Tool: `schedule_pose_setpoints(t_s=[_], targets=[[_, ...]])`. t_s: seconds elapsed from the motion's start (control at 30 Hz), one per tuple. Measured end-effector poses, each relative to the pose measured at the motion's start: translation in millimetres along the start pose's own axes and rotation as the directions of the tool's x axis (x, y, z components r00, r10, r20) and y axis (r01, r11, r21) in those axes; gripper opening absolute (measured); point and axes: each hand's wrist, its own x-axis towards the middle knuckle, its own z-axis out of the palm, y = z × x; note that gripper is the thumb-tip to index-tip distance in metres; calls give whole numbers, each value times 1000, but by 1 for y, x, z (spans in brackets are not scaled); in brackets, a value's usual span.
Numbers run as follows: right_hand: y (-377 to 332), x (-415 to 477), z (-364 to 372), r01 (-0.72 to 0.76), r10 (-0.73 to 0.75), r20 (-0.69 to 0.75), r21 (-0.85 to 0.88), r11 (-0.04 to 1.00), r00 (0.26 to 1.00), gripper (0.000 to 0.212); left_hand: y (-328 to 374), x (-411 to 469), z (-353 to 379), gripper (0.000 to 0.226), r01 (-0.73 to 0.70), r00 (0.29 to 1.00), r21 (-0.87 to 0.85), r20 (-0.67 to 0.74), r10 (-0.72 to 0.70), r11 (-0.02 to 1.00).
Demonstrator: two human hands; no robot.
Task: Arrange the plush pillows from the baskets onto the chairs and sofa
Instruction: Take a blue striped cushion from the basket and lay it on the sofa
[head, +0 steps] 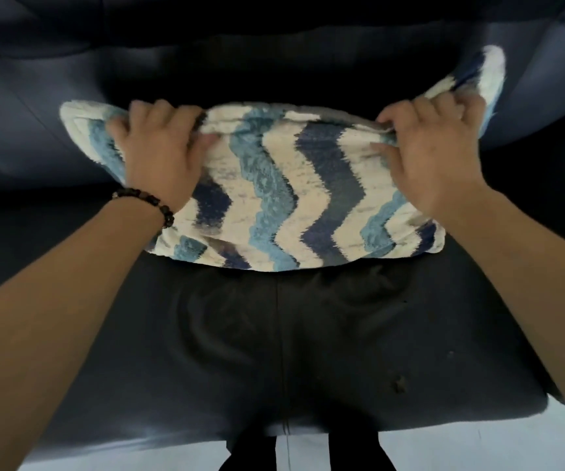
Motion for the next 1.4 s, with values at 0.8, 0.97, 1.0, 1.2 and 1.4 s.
schedule_pose_setpoints(t_s=[0.8,0.97,1.0,1.2,1.4], targets=[[2,-24,99,221,-239,-59,-213,952,969,94,4,-23,49,89,33,995,172,91,-49,985],[-5,-59,90,-70,71,1,-195,978,997,95,8,-28,44,87,9,992,191,125,-34,981],[-23,-64,95,-44,41,-18,-161,986,999,94,7,-28,44,87,8,991,193,128,-34,981],[-59,-57,149,495,-512,53,-363,790,857,102,-7,-18,52,85,-25,989,198,147,-4,980],[24,-83,134,344,-285,200,-411,844,937,109,0,-26,50,88,29,986,145,159,-53,989]])
